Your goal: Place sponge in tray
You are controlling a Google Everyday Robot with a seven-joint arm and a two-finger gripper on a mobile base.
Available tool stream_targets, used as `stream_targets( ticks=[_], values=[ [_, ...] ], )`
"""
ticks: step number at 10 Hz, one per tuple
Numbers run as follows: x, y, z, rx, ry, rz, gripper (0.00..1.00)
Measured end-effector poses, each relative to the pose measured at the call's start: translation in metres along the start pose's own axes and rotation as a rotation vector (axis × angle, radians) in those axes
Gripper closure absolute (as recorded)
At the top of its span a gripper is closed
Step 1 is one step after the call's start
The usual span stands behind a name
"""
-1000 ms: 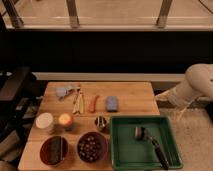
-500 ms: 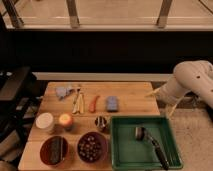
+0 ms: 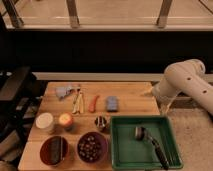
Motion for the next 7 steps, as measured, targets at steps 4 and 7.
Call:
stream_targets(
  ticks=[4, 7],
  values=[
    [-0.012, -0.064, 0.019, 0.017, 0.026, -0.199, 0.20],
    [-0.012, -0.102, 0.042, 0.055, 0.016, -0.308, 0.20]
  ],
)
